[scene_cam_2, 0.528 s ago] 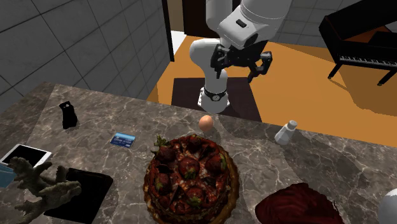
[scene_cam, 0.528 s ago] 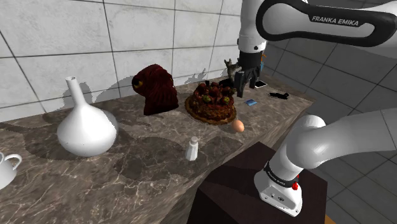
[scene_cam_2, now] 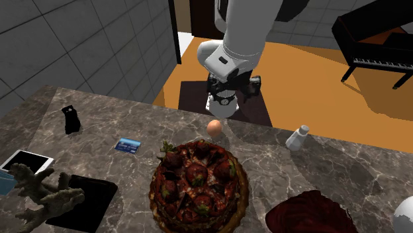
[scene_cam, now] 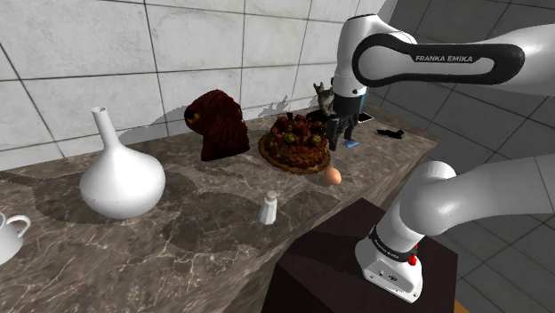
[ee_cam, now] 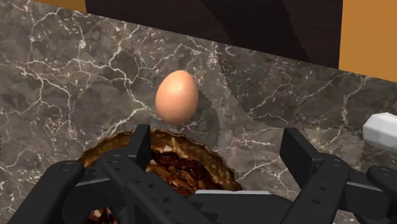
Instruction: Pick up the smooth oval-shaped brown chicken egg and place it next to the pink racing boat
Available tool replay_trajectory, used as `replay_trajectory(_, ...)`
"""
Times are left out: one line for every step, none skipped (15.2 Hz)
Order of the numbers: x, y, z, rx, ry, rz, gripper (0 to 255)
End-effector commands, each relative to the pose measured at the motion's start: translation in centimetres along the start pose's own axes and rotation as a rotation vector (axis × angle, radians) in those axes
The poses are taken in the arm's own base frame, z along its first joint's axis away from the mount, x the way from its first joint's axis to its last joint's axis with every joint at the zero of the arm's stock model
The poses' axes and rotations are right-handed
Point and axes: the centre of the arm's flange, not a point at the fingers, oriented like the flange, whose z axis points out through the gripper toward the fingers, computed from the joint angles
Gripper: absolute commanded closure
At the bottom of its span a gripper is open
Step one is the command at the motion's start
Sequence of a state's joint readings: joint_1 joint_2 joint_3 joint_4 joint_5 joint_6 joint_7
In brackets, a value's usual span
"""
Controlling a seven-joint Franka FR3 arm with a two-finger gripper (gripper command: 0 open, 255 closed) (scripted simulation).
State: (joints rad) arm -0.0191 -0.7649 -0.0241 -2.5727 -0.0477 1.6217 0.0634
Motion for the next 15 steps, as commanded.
replay_trajectory(0.5,1.7,2.4,0.024,0.007,-0.009,0)
replay_trajectory(0.8,2.3,3.6,0.036,0.01,-0.013,0)
replay_trajectory(1.1,2.9,4.9,0.048,0.013,-0.016,0)
replay_trajectory(1.4,3.5,6.1,0.06,0.015,-0.02,0)
replay_trajectory(1.7,4.1,7.3,0.071,0.018,-0.024,0)
replay_trajectory(2.0,4.7,8.5,0.083,0.02,-0.027,0)
replay_trajectory(2.3,5.2,9.8,0.095,0.023,-0.031,0)
replay_trajectory(2.7,5.8,11.0,0.107,0.026,-0.035,0)
replay_trajectory(2.7,5.9,11.2,0.109,0.026,-0.036,0)
replay_trajectory(2.7,5.8,11.7,0.109,0.026,-0.036,0)
replay_trajectory(2.7,5.8,12.3,0.109,0.026,-0.036,0)
replay_trajectory(2.8,5.7,12.8,0.109,0.026,-0.036,0)
replay_trajectory(2.8,5.6,13.3,0.109,0.026,-0.036,0)
replay_trajectory(2.8,5.6,13.8,0.109,0.026,-0.036,0)
replay_trajectory(2.8,5.5,14.4,0.109,0.026,-0.036,0)
